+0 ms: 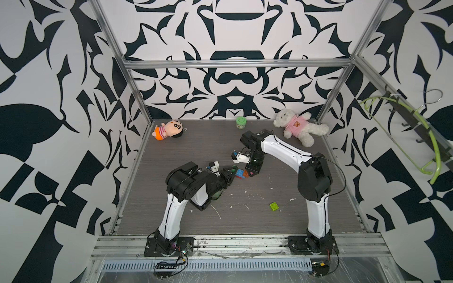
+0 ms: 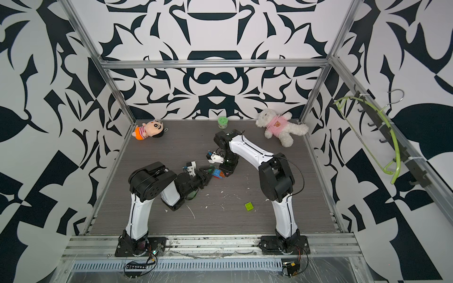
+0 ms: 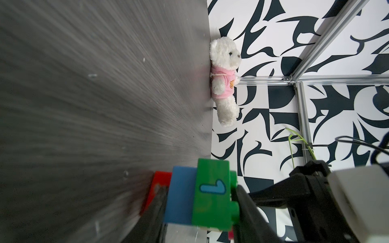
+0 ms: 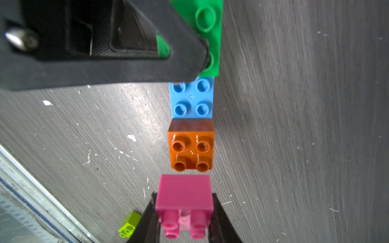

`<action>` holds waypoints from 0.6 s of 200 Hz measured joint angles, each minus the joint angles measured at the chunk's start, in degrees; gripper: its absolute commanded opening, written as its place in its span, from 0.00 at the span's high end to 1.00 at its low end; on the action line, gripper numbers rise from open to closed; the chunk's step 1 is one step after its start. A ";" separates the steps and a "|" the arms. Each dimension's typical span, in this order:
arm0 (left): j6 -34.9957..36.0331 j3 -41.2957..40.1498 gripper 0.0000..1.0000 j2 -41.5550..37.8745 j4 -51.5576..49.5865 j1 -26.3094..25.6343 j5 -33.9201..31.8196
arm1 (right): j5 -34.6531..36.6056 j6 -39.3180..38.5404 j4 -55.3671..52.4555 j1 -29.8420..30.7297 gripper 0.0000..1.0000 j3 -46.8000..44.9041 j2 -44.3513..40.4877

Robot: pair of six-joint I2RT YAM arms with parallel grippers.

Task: Assemble the letter v with lego
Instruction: Assemble the lego brick with the lego brick.

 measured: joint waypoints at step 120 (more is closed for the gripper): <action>-0.52 0.20 0.74 0.66 0.72 0.07 0.13 | 2.10 -0.09 -0.81 1.05 1.00 1.66 1.77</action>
